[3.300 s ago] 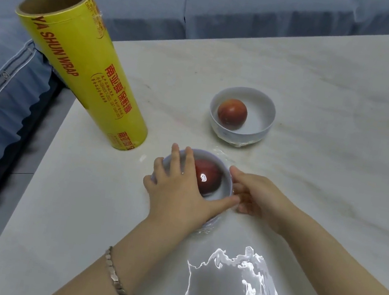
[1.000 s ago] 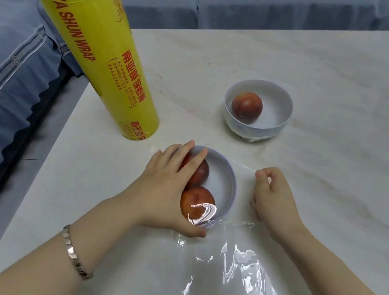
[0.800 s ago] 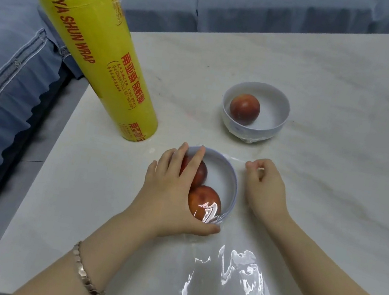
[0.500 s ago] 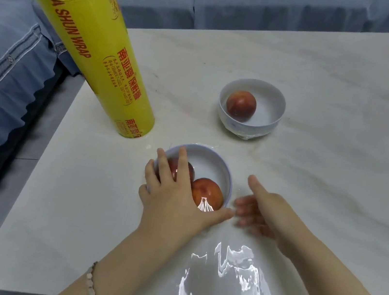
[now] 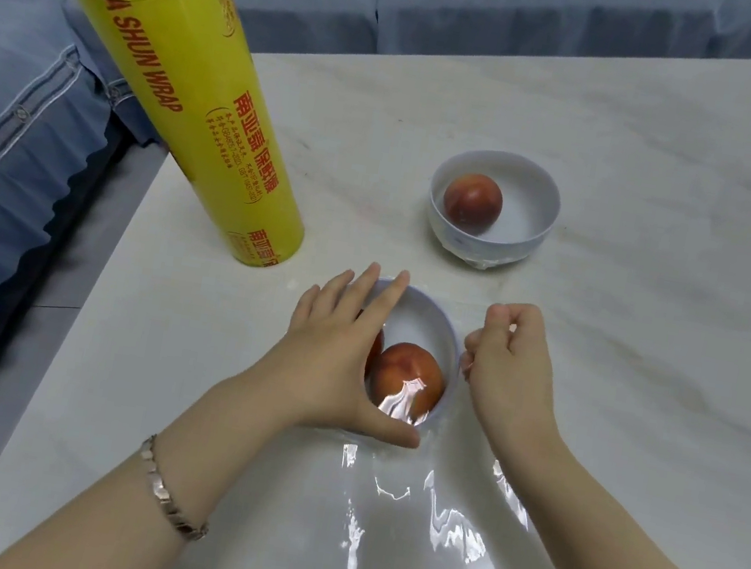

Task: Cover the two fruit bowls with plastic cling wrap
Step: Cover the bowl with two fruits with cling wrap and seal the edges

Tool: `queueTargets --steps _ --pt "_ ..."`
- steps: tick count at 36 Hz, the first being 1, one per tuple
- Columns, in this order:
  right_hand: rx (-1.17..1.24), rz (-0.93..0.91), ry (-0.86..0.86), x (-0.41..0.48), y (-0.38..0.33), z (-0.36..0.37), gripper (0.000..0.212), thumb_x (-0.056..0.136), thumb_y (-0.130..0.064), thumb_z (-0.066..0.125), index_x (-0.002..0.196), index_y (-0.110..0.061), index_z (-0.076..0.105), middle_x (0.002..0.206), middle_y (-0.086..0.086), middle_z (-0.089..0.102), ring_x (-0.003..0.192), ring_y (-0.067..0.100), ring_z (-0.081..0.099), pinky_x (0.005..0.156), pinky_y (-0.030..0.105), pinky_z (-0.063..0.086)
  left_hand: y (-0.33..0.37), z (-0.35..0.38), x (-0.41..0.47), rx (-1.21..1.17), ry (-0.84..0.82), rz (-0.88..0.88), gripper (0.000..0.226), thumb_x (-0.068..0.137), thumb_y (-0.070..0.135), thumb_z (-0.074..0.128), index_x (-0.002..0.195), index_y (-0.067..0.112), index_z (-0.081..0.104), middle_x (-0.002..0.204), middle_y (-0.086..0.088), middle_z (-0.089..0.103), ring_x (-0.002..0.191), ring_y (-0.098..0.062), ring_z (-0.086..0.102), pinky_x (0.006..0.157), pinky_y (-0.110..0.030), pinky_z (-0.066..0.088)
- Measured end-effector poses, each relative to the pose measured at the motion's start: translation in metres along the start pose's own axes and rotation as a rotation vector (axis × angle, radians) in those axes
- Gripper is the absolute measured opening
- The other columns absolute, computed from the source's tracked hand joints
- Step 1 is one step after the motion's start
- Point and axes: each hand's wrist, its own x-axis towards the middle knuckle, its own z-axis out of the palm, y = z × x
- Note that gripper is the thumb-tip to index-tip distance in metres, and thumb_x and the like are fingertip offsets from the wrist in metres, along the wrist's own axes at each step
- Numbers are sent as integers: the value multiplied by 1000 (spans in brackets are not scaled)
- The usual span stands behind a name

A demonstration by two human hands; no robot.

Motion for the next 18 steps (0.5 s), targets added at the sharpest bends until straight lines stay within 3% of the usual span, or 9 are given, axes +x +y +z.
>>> queueTargets --steps 3,6,12,16,18 --pt "-15 -49 45 -1 4 5 24 98 -30 27 74 -30 31 73 3 51 71 25 51 73 40 45 0 1 -1 5 17 0 138 49 74 70 142 37 -24 156 7 -20 144 -19 -15 118 -46 -1" --pt "14 -26 69 0 13 3 24 97 -33 27 74 -32 31 71 1 48 70 25 48 70 44 44 0 2 0 10 20 -1 138 49 75 70 142 36 -24 156 7 -20 144 -19 -14 117 -46 0" --pt "-17 24 94 6 29 -13 23 98 -28 29 75 -28 33 64 5 46 59 25 44 62 38 39 -1 2 0 12 11 -1 137 49 76 68 142 37 -25 155 9 -20 144 -17 -14 118 -45 3" --pt "-111 63 77 15 39 -8 18 98 -27 30 87 -15 39 67 6 49 69 27 48 69 35 39 1 3 -3 -32 45 -28 136 48 75 69 142 38 -22 156 10 -18 144 -15 -12 117 -39 2" --pt "-133 99 60 21 40 -5 22 98 -28 34 83 -14 41 66 2 48 72 26 51 70 33 40 5 6 -6 -47 68 -64 136 49 77 67 142 37 -23 156 9 -17 144 -17 -12 116 -40 3"
